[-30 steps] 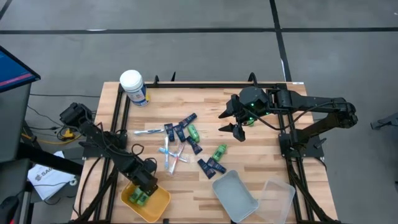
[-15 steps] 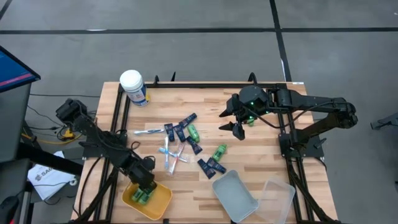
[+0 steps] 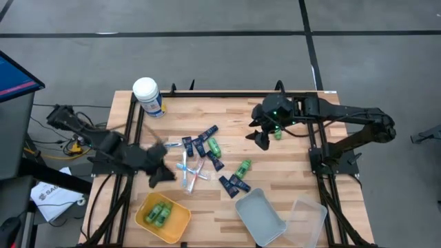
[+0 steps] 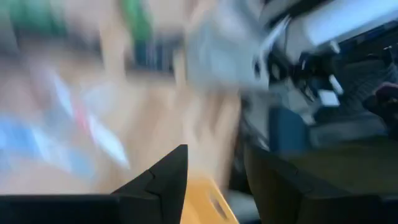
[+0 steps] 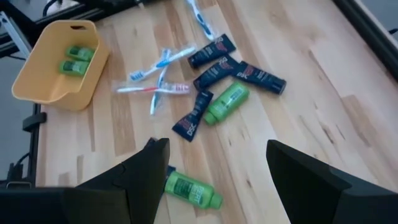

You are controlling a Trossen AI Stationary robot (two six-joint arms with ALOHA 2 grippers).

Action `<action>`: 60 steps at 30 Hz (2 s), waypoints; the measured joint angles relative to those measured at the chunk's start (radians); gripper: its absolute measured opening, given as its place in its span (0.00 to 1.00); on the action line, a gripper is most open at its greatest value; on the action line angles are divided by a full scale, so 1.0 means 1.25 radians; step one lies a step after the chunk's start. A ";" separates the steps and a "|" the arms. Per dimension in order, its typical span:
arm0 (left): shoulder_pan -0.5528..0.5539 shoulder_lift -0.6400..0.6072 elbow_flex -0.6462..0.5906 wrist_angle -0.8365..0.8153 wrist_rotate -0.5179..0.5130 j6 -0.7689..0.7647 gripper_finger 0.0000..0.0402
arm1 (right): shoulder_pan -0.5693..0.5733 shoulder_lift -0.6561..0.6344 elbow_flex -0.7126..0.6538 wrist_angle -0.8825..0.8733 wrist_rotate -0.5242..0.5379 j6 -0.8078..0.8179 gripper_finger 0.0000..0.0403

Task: Pick & Place Travel size toiletries
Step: Put the green shampoo into the yellow bin

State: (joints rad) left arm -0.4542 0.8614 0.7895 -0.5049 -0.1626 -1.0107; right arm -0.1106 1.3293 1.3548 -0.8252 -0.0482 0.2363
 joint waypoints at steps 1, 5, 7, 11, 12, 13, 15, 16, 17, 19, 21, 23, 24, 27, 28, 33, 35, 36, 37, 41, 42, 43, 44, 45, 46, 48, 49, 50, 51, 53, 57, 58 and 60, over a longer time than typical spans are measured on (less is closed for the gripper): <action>0.026 -0.004 0.001 0.025 -0.025 0.097 0.38 | 0.004 0.000 0.000 -0.002 0.000 0.000 0.65; 0.151 0.023 0.001 0.143 -0.073 0.472 0.40 | 0.012 0.000 0.000 -0.002 -0.002 0.000 0.65; 0.229 0.060 0.002 0.190 -0.032 0.582 0.43 | 0.019 0.000 0.000 -0.005 -0.002 0.004 0.65; 0.357 0.161 0.001 0.230 0.131 0.735 0.53 | 0.033 0.000 0.000 -0.004 -0.003 0.009 0.65; 0.381 0.189 0.001 0.234 0.165 0.773 0.56 | 0.037 0.000 0.000 -0.005 -0.002 0.009 0.65; 0.398 0.218 0.001 0.238 0.190 0.810 0.59 | 0.042 0.000 0.000 -0.005 -0.002 0.010 0.65; 0.425 0.269 0.000 0.248 0.208 0.887 0.64 | 0.047 0.000 0.000 -0.004 -0.002 0.019 0.65; 0.433 0.294 0.000 0.267 0.209 0.924 0.66 | 0.048 0.000 0.000 -0.004 -0.003 0.021 0.65; 0.440 0.317 0.000 0.291 0.209 0.957 0.68 | 0.050 0.000 0.000 -0.004 -0.002 0.022 0.65; 0.451 0.363 0.007 0.321 0.212 1.014 0.70 | 0.056 0.000 0.000 -0.004 -0.002 0.025 0.65; 0.462 0.411 0.031 0.327 0.213 1.056 0.70 | 0.058 0.000 0.000 -0.004 -0.002 0.031 0.65; 0.474 0.456 0.057 0.327 0.214 1.083 0.69 | 0.058 0.000 0.000 -0.004 -0.003 0.042 0.65; 0.479 0.479 0.072 0.330 0.213 1.101 0.69 | 0.058 0.000 0.000 -0.004 -0.002 0.047 0.65; 0.492 0.544 0.114 0.329 0.213 1.155 0.68 | 0.057 0.000 0.000 -0.004 -0.002 0.051 0.65; 0.496 0.564 0.127 0.327 0.213 1.169 0.68 | 0.057 0.000 0.000 -0.004 -0.002 0.052 0.65; 0.514 0.654 0.175 0.327 0.212 1.198 0.69 | 0.058 0.000 -0.001 -0.004 -0.002 0.070 0.65; 0.518 0.679 0.185 0.328 0.212 1.198 0.69 | 0.062 0.000 -0.001 -0.003 -0.002 0.077 0.65; 0.518 0.687 0.186 0.328 0.212 1.200 0.69 | 0.063 0.000 -0.001 -0.004 -0.002 0.078 0.65; 0.518 0.694 0.186 0.326 0.212 1.205 0.69 | 0.064 0.000 -0.001 -0.004 -0.002 0.078 0.65; 0.504 0.715 0.184 0.305 0.222 1.274 0.67 | 0.074 0.000 -0.001 -0.004 -0.002 0.078 0.65; 0.497 0.714 0.184 0.298 0.227 1.295 0.67 | 0.077 0.000 -0.001 -0.004 -0.002 0.079 0.65; 0.490 0.714 0.184 0.303 0.229 1.312 0.67 | 0.079 0.000 -0.001 -0.004 -0.002 0.082 0.65; 0.485 0.713 0.184 0.306 0.229 1.329 0.67 | 0.080 0.000 -0.001 -0.004 -0.002 0.084 0.65; 0.481 0.713 0.184 0.304 0.230 1.337 0.67 | 0.083 0.000 -0.001 -0.004 -0.002 0.084 0.65; 0.477 0.713 0.184 0.304 0.231 1.344 0.67 | 0.084 0.000 -0.001 -0.004 -0.002 0.084 0.65; 0.475 0.717 0.185 0.304 0.233 1.345 0.67 | 0.084 0.000 -0.001 -0.004 -0.002 0.084 0.65; 0.475 0.724 0.186 0.307 0.232 1.345 0.67 | 0.084 0.000 -0.001 -0.004 -0.002 0.087 0.65; 0.475 0.732 0.185 0.301 0.232 1.347 0.67 | 0.084 0.000 -0.001 -0.003 -0.002 0.091 0.65; 0.475 0.744 0.185 0.297 0.232 1.348 0.67 | 0.084 0.000 -0.001 -0.003 -0.002 0.093 0.65; 0.475 0.764 0.184 0.296 0.227 1.347 0.67 | 0.084 0.000 -0.001 -0.003 -0.002 0.093 0.65; 0.468 0.789 0.187 0.311 0.192 1.345 0.67 | 0.090 0.000 -0.001 -0.003 -0.002 0.099 0.65; 0.466 0.790 0.187 0.308 0.180 1.345 0.67 | 0.094 0.000 -0.001 -0.004 -0.002 0.099 0.65; 0.462 0.791 0.187 0.305 0.171 1.346 0.67 | 0.100 0.000 -0.001 -0.003 -0.002 0.099 0.65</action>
State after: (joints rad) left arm 0.1234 1.8500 1.0233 -0.1240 0.0513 0.6716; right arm 0.0141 1.3296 1.3537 -0.8295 -0.0509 0.3603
